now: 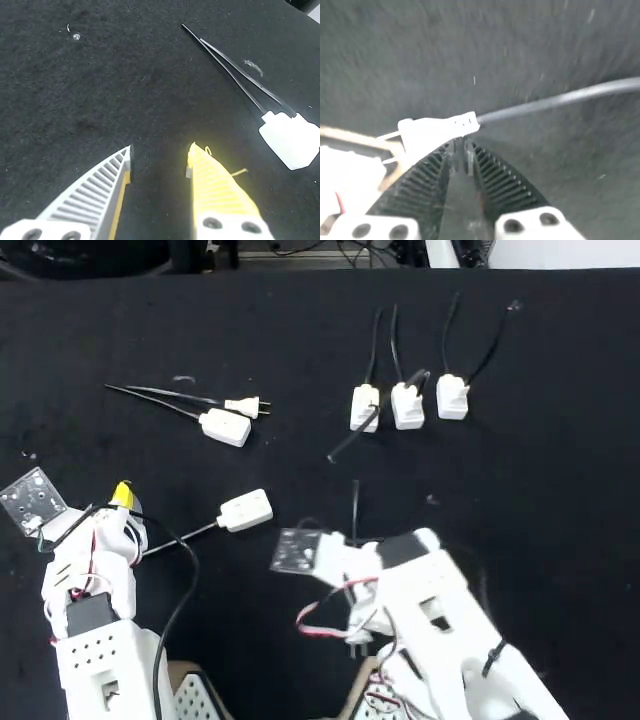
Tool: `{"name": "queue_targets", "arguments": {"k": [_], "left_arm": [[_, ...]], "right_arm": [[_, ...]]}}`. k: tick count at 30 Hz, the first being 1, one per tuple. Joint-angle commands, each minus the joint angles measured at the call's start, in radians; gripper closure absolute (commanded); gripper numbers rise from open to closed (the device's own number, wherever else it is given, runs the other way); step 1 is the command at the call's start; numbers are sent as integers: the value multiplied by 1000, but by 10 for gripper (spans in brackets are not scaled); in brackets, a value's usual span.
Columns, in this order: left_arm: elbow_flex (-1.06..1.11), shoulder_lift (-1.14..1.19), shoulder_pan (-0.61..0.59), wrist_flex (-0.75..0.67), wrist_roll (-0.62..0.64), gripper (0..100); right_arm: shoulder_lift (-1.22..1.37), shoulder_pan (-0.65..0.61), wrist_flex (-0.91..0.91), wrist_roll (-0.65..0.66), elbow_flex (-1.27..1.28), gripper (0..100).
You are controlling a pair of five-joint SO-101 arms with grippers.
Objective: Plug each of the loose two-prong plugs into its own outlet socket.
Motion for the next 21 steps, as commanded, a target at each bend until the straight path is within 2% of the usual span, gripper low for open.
{"name": "queue_targets", "arguments": {"k": [1,5,10,12,15,18,21], "left_arm": [[-54,-12,-7,-12,9,812],[-54,-12,-8,-12,9,812],[-54,-12,-8,-12,9,812],[-54,-12,-8,-12,9,812],[-54,-12,-8,-12,9,812],[-54,-12,-5,-12,9,812],[-54,-12,-5,-12,9,812]], "right_arm": [[-76,-147,-63,-127,-38,974],[-74,-193,-181,-247,-39,970],[-35,-98,-239,-275,-64,932],[-33,-14,-164,-172,-105,902],[-33,104,0,164,-142,893],[-27,157,114,463,-111,891],[-30,144,123,545,-61,823]]}}
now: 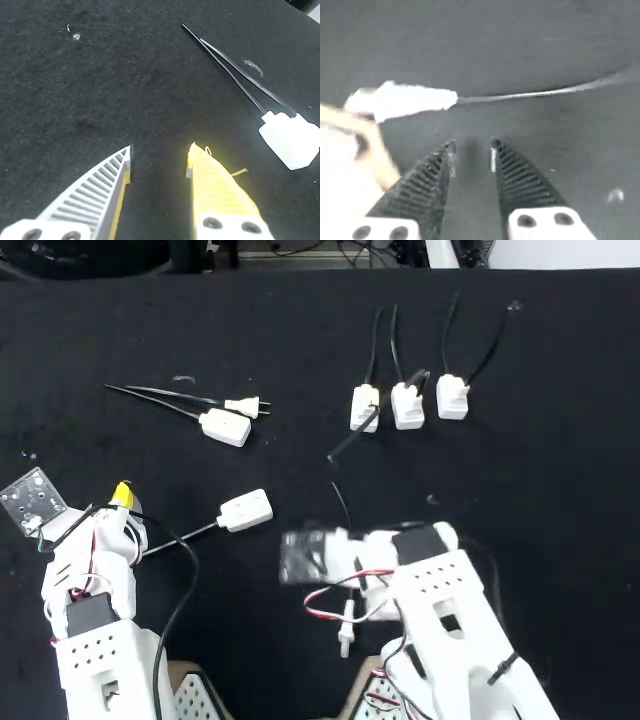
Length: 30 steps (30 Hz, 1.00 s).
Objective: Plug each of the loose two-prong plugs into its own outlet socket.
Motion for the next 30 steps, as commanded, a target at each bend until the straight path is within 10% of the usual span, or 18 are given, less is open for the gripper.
{"name": "queue_targets", "arguments": {"k": [1,7,15,21,30], "left_arm": [[-54,-12,-5,-12,9,812],[-54,-12,-10,-12,9,812],[-56,-12,-10,-12,9,812],[-56,-12,-10,-12,9,812],[-56,-12,-10,-12,9,812]], "right_arm": [[19,2,26,129,22,775],[19,-160,-57,127,101,587],[19,-308,-160,84,193,680],[19,-308,-334,-112,185,988],[25,-302,-364,-629,-22,988]]}}
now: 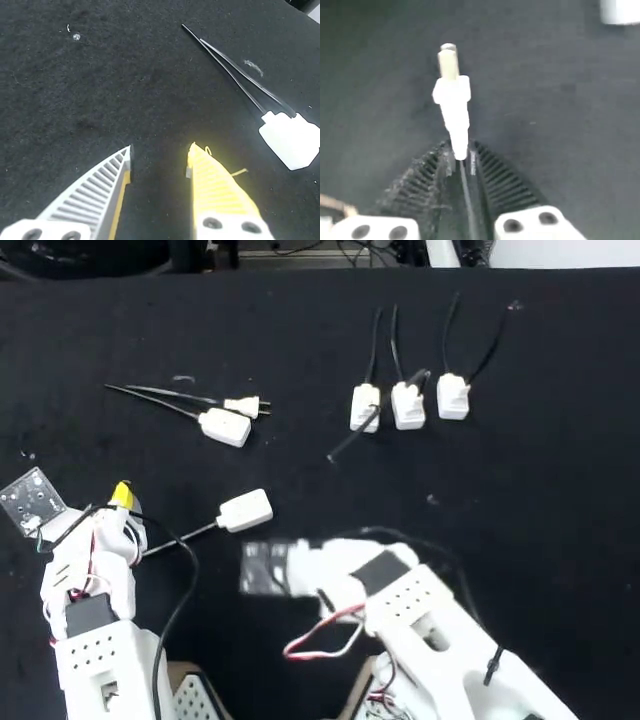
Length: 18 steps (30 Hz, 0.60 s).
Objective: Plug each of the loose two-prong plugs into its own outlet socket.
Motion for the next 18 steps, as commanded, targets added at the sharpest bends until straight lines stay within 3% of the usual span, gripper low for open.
{"name": "queue_targets", "arguments": {"k": [1,4,9,18], "left_arm": [[-56,-12,-10,-12,9,812],[-56,-12,-10,-12,9,812],[-56,-12,-10,-12,9,812],[-56,-12,-8,-14,9,812]], "right_arm": [[25,-8,-15,-249,-114,988],[25,55,-15,-341,-131,988],[27,201,-15,-344,-139,988],[102,215,-15,-361,-133,987]]}}
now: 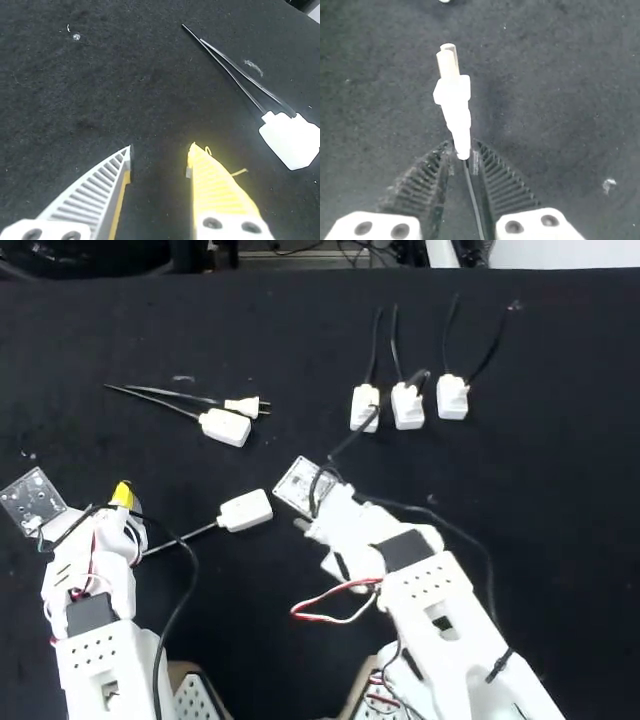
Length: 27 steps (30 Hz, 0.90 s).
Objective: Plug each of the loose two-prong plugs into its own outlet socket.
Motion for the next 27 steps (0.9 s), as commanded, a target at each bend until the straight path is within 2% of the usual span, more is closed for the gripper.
{"name": "queue_targets", "arguments": {"k": [1,7,12,18,27], "left_arm": [[-56,-12,-8,-14,9,812],[-54,-12,-8,-12,9,812],[-54,-12,-8,-12,9,812],[-56,-12,-5,-12,9,812],[-56,-12,-4,-12,9,812]], "right_arm": [[117,25,-15,-37,-70,987],[398,25,-25,-95,-213,987],[524,23,-78,-101,-254,967],[490,0,-75,-46,-202,726],[266,123,-229,-49,-42,784]]}}
